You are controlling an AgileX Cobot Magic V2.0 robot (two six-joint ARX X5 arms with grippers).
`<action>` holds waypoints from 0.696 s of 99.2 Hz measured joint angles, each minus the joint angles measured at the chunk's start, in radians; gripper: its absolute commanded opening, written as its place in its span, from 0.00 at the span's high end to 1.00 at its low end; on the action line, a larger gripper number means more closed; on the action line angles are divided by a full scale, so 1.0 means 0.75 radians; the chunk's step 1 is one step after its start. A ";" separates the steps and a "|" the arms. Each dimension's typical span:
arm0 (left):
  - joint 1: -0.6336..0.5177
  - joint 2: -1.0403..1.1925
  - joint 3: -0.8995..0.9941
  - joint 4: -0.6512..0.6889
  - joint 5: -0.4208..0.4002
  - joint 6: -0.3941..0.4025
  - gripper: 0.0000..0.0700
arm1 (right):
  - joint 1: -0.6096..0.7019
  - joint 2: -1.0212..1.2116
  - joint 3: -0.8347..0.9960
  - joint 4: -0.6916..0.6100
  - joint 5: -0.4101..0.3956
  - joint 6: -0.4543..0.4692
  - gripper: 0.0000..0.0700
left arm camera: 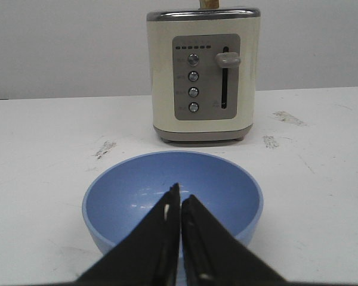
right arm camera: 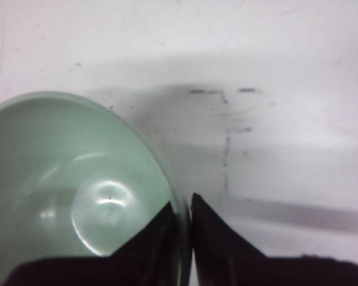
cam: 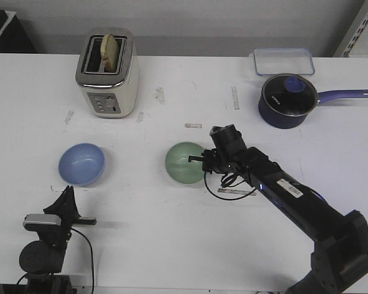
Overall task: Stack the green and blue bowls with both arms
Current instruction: 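Push the pale green bowl with the right gripper toward the table center, then release the green bowl and retract the right gripper to rest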
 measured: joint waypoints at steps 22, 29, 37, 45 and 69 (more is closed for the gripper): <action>0.000 0.000 0.000 0.000 0.000 0.000 1.00 | 0.026 0.006 -0.001 0.030 0.105 0.060 0.98; 0.000 0.000 0.000 0.000 0.000 0.000 1.00 | 0.021 0.006 -0.001 0.027 0.107 0.062 0.98; 0.000 0.000 0.000 -0.001 0.000 0.000 1.00 | 0.014 0.006 -0.001 0.027 0.116 0.062 0.98; 0.000 0.000 0.000 0.000 0.000 0.000 1.00 | 0.008 0.006 0.000 0.026 0.143 0.066 0.98; 0.000 0.000 0.000 0.000 0.001 0.000 1.00 | 0.009 0.006 0.000 0.026 0.141 0.071 0.87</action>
